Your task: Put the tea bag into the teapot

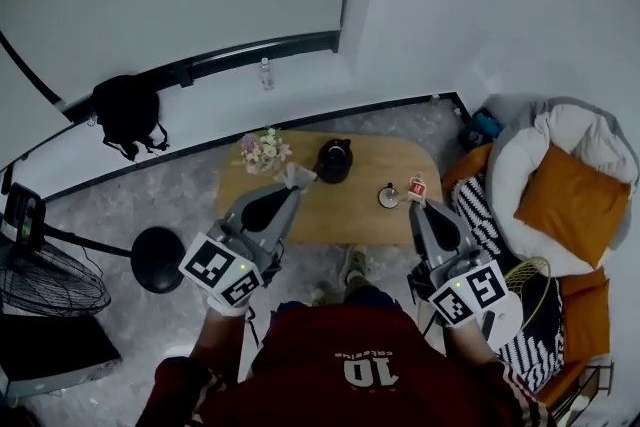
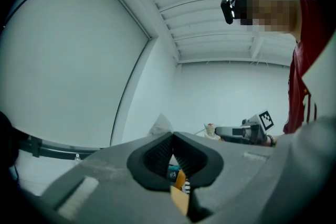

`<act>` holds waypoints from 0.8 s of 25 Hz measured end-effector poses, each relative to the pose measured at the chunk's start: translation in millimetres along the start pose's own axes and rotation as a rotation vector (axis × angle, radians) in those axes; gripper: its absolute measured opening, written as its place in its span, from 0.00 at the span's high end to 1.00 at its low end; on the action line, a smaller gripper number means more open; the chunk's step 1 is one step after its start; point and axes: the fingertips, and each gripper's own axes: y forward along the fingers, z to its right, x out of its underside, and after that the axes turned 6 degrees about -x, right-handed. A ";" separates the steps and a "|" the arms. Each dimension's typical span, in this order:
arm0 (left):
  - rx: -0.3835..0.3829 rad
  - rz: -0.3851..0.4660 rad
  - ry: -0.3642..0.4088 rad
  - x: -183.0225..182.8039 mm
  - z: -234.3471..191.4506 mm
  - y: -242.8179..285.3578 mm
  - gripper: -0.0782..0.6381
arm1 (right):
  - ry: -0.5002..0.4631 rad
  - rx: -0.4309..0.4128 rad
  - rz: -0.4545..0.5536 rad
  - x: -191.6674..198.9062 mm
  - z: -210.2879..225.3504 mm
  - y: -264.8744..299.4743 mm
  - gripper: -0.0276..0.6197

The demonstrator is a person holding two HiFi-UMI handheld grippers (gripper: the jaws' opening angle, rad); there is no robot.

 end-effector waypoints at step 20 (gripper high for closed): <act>-0.015 -0.055 0.029 20.2 -42.8 73.6 0.89 | 0.043 -0.071 -0.099 62.0 93.5 95.3 0.95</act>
